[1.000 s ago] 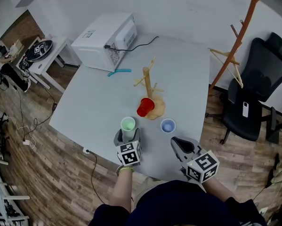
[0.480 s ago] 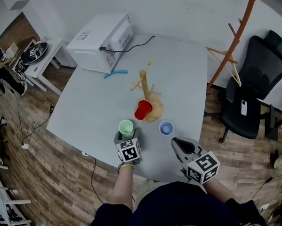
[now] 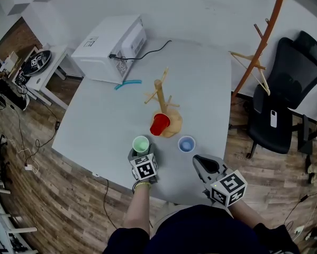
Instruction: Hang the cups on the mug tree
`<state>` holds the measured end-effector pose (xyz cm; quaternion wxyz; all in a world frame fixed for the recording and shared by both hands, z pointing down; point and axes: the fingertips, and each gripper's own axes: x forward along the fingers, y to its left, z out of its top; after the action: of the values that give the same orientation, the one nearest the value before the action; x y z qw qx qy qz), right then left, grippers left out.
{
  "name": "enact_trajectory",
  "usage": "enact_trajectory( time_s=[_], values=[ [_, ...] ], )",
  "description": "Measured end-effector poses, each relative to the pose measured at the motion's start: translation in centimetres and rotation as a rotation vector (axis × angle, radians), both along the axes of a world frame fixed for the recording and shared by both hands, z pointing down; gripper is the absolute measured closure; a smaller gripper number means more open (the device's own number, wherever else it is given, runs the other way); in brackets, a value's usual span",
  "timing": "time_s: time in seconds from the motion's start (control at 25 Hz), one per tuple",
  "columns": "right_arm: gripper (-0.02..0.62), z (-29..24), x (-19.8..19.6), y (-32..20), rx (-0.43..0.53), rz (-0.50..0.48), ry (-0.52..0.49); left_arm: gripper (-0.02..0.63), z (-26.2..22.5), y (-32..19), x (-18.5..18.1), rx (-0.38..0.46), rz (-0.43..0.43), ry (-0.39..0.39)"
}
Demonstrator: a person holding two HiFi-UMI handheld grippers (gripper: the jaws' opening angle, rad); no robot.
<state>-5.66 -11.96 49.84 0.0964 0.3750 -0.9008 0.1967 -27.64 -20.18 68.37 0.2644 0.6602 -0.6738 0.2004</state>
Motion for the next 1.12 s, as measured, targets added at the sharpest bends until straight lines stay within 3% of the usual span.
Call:
enact_trajectory(
  time_s=[0.08, 0.16, 0.68, 1.12],
  values=[
    [0.565, -0.1, -0.1, 0.1, -0.001, 0.001, 0.0, 0.276, 0.1, 0.0, 0.1, -0.013, 0.008, 0.001],
    [0.565, -0.2, -0.1, 0.1, 0.0, 0.002, 0.0, 0.325, 0.2, 0.0, 0.1, -0.019, 0.011, 0.001],
    [0.565, -0.3, -1.5, 1.1, 0.016, -0.021, -0.002, 0.331, -2.0, 0.3, 0.4, 0.039, 0.042, 0.003],
    [0.565, -1.7, -2.1, 2.8, 0.046, -0.012, -0.016, 0.334, -7.6, 0.5, 0.6, 0.107, 0.061, 0.021]
  ],
)
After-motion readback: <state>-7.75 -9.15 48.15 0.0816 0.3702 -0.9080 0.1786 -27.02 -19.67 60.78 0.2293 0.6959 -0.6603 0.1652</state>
